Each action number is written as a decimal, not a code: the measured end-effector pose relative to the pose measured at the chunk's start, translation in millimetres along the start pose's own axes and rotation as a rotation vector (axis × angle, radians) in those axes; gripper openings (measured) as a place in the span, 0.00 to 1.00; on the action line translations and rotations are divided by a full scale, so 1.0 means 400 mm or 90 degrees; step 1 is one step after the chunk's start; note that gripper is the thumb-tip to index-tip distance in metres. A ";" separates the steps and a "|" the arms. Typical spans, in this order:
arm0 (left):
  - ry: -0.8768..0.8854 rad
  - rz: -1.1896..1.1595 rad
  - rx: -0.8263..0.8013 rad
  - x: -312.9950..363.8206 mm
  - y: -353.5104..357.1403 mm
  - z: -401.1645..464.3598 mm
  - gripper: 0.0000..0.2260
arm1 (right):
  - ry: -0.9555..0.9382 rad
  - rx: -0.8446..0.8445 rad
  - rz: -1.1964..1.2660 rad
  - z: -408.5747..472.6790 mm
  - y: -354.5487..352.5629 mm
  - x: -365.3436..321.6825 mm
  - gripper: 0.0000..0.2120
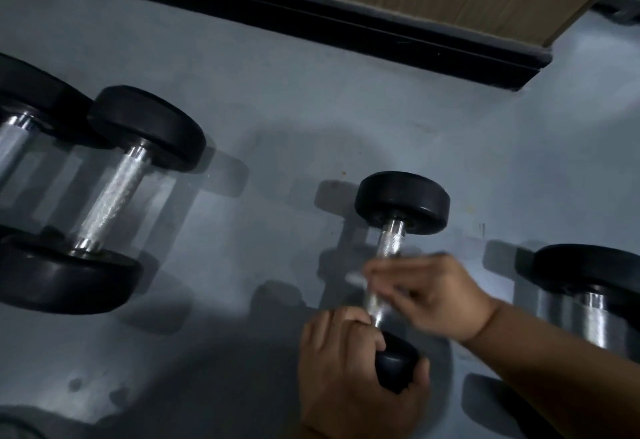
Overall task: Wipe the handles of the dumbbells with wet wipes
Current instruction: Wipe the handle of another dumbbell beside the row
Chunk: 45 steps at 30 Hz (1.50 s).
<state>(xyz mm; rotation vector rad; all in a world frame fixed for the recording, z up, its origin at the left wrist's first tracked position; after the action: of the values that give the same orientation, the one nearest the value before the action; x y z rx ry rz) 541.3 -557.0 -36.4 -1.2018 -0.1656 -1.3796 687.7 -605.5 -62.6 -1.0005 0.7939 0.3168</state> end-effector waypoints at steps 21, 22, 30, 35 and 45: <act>0.053 0.045 -0.018 0.009 0.010 -0.008 0.20 | 0.015 -0.083 0.090 -0.035 0.020 -0.023 0.07; 0.059 0.044 -0.022 0.010 0.010 -0.009 0.20 | 0.013 -0.063 0.066 -0.015 0.010 -0.002 0.07; -0.020 -0.092 -0.115 -0.013 -0.008 -0.011 0.12 | 0.146 0.208 0.056 -0.009 -0.038 0.055 0.07; -0.125 -0.099 -0.064 -0.065 -0.016 -0.028 0.27 | 0.074 -0.013 0.114 -0.067 0.005 -0.015 0.06; -0.021 -0.050 -0.053 0.011 0.017 -0.059 0.26 | 0.103 0.040 0.093 -0.085 -0.028 0.002 0.07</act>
<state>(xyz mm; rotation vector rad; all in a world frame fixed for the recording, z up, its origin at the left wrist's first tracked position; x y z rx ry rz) 535.5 -578.4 -47.6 -1.3005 -0.1821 -1.4476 679.5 -640.1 -66.1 -0.9182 1.0201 0.3369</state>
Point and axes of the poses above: each hand's wrist, its own z-axis towards the middle knuckle, its own y-axis out of the palm, x = y × z, the point moved 6 cm from there along z, towards the middle knuckle, and after that the axes turned 12 degrees about x, right-handed, at the moved point
